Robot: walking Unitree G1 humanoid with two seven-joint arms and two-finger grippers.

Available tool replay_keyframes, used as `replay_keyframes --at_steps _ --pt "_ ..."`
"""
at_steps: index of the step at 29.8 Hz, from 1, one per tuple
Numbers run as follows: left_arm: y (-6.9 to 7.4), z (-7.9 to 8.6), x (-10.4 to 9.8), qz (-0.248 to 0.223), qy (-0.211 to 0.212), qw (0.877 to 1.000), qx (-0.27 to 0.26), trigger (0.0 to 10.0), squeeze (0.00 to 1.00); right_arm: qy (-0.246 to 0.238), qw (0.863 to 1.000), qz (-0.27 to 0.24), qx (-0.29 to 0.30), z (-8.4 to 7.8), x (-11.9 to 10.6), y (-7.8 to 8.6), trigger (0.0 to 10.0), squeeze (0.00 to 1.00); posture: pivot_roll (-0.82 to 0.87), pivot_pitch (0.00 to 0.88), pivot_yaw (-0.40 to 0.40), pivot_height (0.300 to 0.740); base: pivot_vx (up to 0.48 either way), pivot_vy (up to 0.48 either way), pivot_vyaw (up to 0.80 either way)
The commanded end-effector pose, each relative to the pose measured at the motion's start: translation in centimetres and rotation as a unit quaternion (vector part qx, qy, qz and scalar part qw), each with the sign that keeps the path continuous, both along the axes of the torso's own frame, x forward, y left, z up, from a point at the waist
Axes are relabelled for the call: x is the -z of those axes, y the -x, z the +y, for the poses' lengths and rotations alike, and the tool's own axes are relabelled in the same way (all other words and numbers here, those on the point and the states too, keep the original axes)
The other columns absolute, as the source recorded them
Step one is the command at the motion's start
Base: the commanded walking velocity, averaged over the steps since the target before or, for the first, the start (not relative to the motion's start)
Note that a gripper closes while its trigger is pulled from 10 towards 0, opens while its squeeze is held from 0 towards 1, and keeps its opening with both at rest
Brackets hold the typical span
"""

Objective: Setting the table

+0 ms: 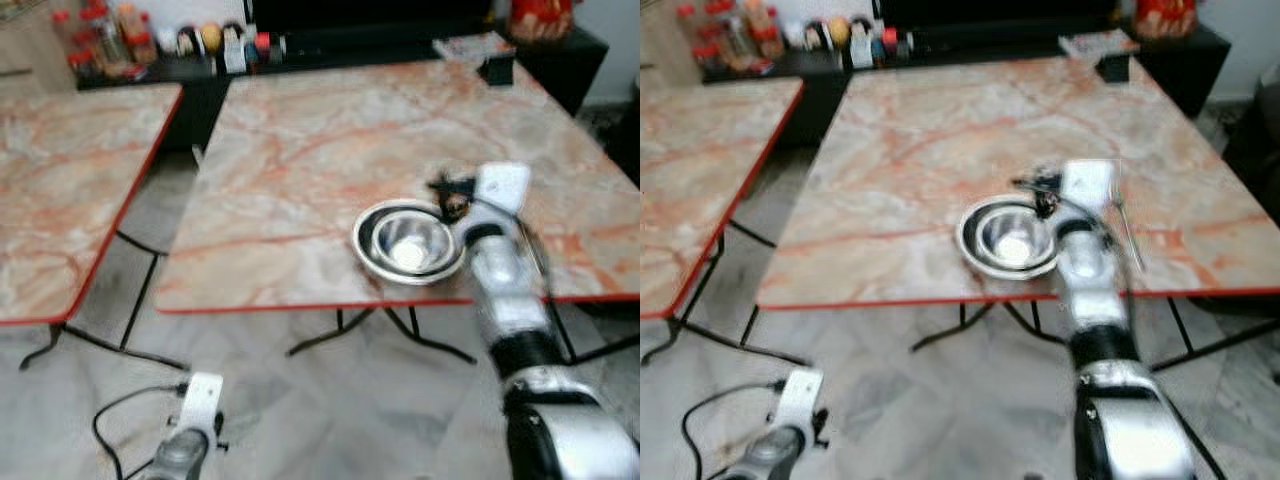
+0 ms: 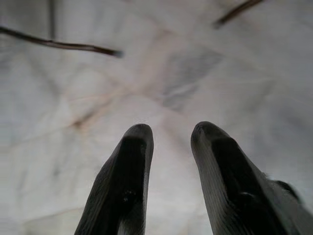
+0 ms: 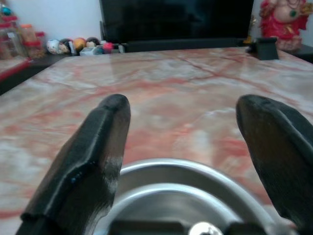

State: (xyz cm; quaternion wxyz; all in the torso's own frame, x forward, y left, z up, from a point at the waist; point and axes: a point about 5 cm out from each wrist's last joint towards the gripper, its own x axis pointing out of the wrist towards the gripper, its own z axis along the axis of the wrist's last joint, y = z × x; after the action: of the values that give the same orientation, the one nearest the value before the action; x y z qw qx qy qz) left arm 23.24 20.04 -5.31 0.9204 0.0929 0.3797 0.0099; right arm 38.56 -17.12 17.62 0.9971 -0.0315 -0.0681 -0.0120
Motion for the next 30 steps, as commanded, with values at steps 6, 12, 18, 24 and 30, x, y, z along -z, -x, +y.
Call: replay_keyframes --at_steps 6,12,18,24,30 --pt "0.27 -0.25 0.25 0.008 0.002 1.0 -0.002 10.0 0.0 0.0 1.0 -0.011 0.012 -0.92 -0.37 0.15 10.0 0.0 -0.06 0.078 0.09 0.74 0.0 0.431 0.0" --pt "0.27 -0.23 0.25 0.008 0.001 1.0 -0.002 10.0 0.0 -0.001 1.0 -0.01 0.013 -1.0 -0.24 0.16 10.0 0.0 -0.06 0.078 0.09 0.74 0.0 0.433 0.0" --pt "0.28 -0.19 0.26 0.01 -0.001 1.0 -0.001 10.0 0.0 0.001 1.0 -0.01 0.016 -1.21 -0.17 0.2 10.0 0.0 -0.06 0.082 0.092 0.74 0.0 0.432 0.0" --pt "0.28 -0.08 0.24 0.01 -0.002 1.0 0.0 10.0 0.0 0.002 1.0 -0.012 0.018 -1.35 -0.09 0.25 10.0 0.0 -0.06 0.083 0.092 0.74 0.0 0.431 0.0" --pt "0.27 -0.11 0.23 0.01 -0.003 1.0 0.0 10.0 0.0 0.002 1.0 -0.013 0.017 -1.37 -0.12 0.25 10.0 0.0 -0.06 0.085 0.091 0.74 0.0 0.433 0.0"
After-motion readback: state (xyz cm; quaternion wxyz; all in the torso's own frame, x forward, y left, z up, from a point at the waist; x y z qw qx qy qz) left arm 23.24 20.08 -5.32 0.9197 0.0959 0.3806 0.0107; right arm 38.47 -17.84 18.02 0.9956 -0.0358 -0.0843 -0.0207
